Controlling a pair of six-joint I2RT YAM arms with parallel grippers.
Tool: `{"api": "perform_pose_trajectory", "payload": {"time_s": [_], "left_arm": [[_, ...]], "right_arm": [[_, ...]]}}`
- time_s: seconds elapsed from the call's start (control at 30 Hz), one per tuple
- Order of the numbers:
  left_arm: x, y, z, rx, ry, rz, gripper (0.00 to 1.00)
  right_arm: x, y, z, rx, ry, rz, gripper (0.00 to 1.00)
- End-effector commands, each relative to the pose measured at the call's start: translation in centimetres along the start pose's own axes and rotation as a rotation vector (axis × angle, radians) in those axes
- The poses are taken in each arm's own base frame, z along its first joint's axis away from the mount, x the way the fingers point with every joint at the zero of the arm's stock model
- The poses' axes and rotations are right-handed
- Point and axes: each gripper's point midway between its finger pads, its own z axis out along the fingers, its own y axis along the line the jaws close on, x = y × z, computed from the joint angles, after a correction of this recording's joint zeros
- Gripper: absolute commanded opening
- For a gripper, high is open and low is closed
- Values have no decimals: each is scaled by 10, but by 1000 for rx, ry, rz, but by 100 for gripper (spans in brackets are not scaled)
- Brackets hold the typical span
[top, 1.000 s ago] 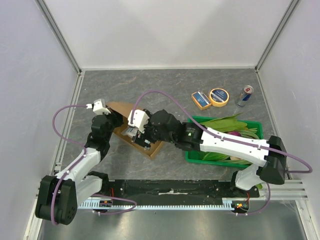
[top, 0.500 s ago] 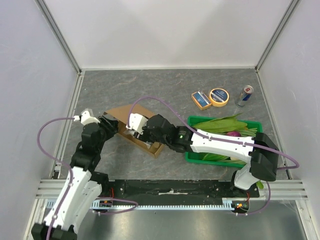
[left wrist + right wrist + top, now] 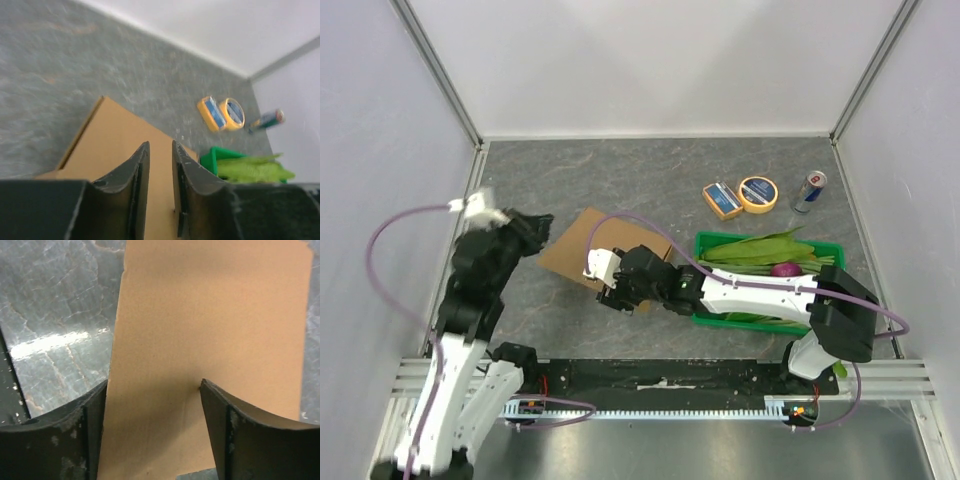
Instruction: Fold the paper box
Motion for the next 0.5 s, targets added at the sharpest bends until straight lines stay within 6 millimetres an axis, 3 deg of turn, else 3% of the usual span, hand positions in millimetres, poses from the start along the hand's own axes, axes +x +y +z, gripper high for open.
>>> {"api": "perform_pose_trajectory", "payload": {"time_s": [0.0, 0.07, 0.13, 0.17, 0.27, 0.37, 0.4, 0.47], "left_arm": [[71, -23, 62, 166, 344, -4, 29], [112, -2, 75, 126, 432, -51, 27], [123, 3, 82, 138, 420, -62, 27], [144, 15, 81, 110, 464, -76, 27], [171, 33, 79, 77, 500, -84, 27], [191, 49, 72, 36, 526, -87, 27], [190, 53, 71, 21, 509, -85, 27], [198, 63, 65, -9, 509, -89, 27]], "right_arm": [[-2, 9, -5, -85, -45, 135, 81], [-9, 15, -12, -142, -81, 206, 87], [-6, 19, -22, -222, -92, 334, 91], [-5, 20, -26, -259, -97, 375, 92], [-8, 17, -44, -345, -144, 519, 93], [-8, -5, -57, -345, -188, 639, 94], [-1, -23, -56, -304, -188, 685, 93], [8, -38, -51, -262, -165, 776, 84]]}}
